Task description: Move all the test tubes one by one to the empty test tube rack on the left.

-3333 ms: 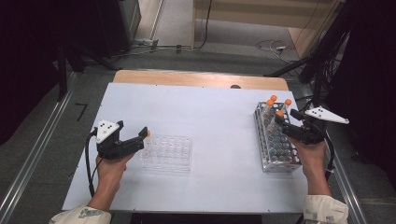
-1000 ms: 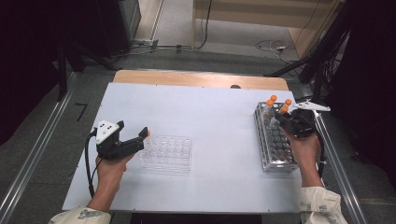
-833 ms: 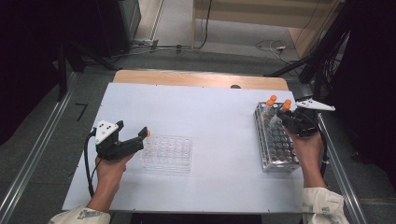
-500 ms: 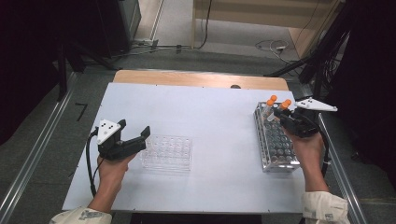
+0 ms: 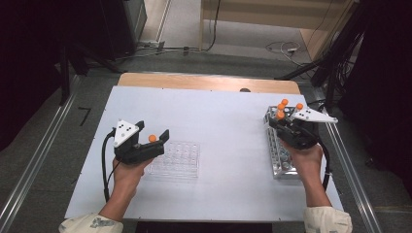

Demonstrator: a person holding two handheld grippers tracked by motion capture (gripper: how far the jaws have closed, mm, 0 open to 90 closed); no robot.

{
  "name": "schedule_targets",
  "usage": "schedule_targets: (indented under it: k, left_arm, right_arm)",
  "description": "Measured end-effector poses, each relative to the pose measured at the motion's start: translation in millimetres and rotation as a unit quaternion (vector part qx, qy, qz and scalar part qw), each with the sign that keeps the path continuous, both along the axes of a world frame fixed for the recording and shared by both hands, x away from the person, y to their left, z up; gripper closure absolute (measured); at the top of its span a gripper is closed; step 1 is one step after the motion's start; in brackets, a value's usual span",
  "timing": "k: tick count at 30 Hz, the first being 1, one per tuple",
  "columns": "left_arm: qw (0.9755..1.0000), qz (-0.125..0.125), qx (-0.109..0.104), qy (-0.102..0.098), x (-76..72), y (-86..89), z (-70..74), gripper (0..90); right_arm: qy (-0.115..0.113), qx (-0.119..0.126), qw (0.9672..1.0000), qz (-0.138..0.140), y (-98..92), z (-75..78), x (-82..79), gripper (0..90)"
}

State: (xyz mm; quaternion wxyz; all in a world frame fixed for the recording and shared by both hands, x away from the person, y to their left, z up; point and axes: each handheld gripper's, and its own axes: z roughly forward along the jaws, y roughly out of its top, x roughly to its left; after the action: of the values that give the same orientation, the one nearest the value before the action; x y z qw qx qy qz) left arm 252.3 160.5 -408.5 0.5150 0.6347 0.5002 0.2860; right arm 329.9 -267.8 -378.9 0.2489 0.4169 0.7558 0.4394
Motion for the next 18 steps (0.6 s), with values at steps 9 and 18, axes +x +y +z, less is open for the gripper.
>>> schedule_targets:
  k: [9, 18]
  left_arm:
    - [0.9987, -0.044, 0.026, -0.004, 7.5, -35.7, 7.7, 13.0]
    - [0.9949, -0.083, 0.057, -0.011, 15.1, -69.2, 15.7, 14.0]
  right_arm:
    - [-0.001, 0.006, 0.9997, 0.025, 11.6, -0.5, -7.2, 71.9]
    - [0.008, -0.002, 0.9985, 0.055, 29.5, -6.6, -11.1, 71.9]
